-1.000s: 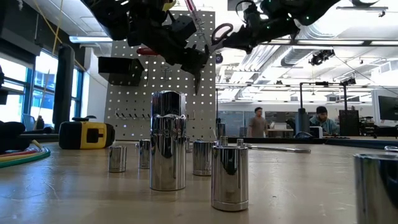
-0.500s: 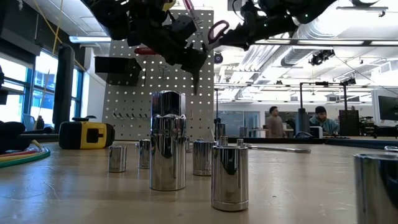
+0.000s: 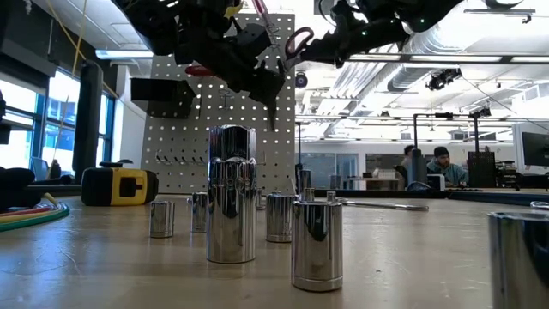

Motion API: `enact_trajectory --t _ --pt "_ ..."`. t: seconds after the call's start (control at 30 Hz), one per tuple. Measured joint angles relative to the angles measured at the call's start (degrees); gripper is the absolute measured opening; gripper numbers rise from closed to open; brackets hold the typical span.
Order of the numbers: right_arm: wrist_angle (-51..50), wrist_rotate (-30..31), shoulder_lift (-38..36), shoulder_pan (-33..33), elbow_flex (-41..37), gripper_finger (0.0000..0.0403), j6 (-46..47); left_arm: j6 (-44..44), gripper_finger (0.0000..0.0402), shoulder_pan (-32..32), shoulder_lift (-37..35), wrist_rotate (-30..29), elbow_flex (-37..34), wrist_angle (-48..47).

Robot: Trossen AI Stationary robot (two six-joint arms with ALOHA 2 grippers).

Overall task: Hang tools onto peg board
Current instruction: Hang the blue scissors on the white peg board

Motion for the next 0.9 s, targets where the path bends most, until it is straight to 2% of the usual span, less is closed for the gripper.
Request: enact_trajectory --t 0.33,0.7,0.9 --pt "1.8 3.3 0.0 0.0 0.0 0.0101 0.7 -0.4 0.0162 0.0 0.0 0.0 0.0 0.0" --pt "4.1 4.8 2.0 0.4 0.0 0.0103 1.9 -0.4 0.0162 0.0 0.0 0.0 0.0 -0.2" --pt "2.6 4.8 -0.3 -0.1 0.0 0.0103 1.5 -0.4 0.0162 0.0 0.0 0.0 0.0 -1.1"
